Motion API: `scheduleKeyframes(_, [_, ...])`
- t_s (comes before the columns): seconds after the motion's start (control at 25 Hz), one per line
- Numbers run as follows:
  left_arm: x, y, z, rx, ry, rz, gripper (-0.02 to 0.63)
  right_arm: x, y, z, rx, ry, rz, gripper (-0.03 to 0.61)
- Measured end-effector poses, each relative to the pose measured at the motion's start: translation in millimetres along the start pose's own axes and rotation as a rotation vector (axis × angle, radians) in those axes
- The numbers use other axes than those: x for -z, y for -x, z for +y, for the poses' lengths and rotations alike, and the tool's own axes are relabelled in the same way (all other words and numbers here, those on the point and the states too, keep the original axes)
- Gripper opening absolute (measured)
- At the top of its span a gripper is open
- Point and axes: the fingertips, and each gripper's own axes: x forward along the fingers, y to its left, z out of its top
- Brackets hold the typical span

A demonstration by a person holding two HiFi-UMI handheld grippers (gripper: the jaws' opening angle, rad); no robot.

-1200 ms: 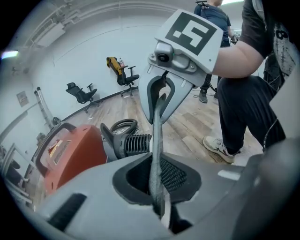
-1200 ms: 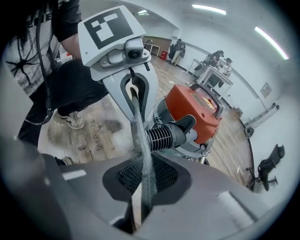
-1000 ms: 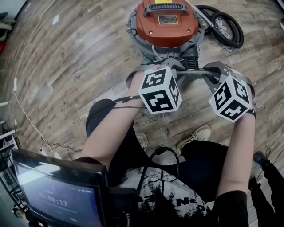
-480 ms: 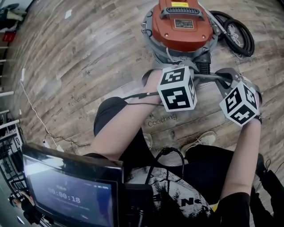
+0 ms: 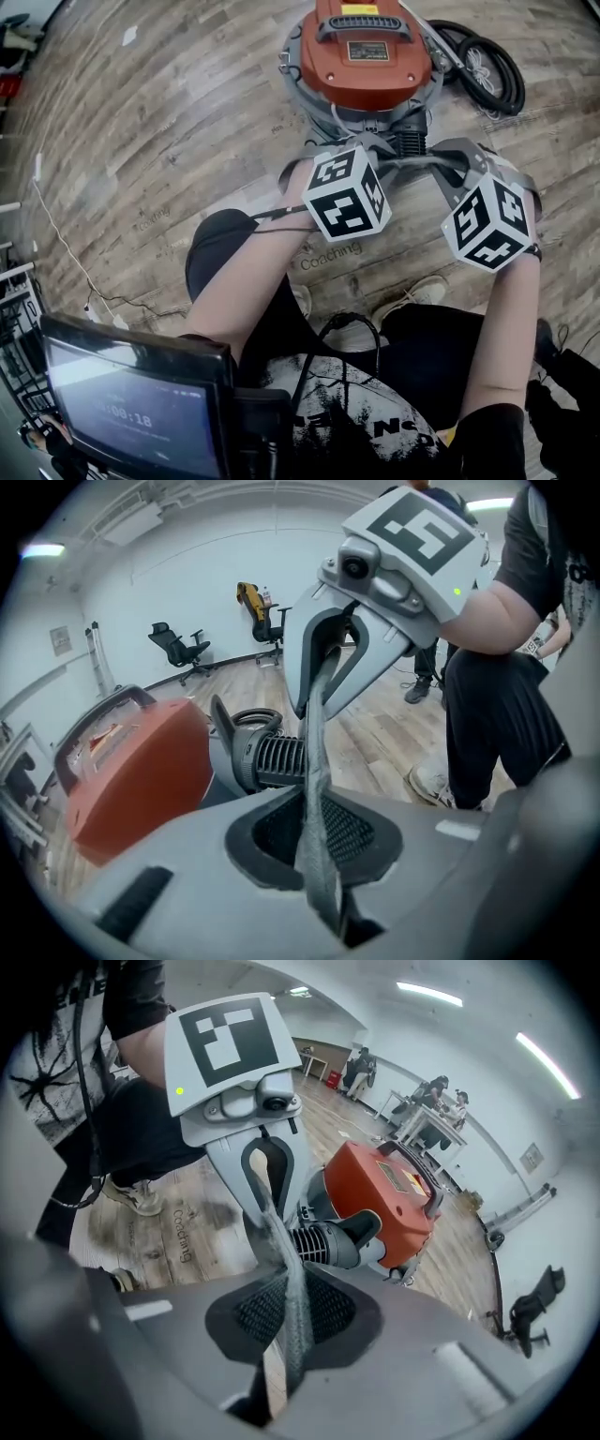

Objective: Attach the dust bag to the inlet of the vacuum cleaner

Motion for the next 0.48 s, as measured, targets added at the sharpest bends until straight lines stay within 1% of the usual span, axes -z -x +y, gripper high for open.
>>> scheduleKeyframes(0.16, [-6.7, 0.6, -0.1, -0.022, -0.022, 0.013, 0.028, 10.9, -3.2, -0.5, -0.008, -0.08, -0.029, 0.032])
scheduleKeyframes(0.28, [-15.9, 3.9, 1.2, -0.024, -0.018, -0.007, 0.028, 22.2, -8.3, -0.2, -0.009, -0.138, -0.033, 0.034])
scheduleKeyframes(0.48, [-29.2, 6.0, 1.8, -0.025, -0.038, -0.011, 0.029, 33.6, -16.6, -3.0, -0.004, -0.169, -0.013, 0.038])
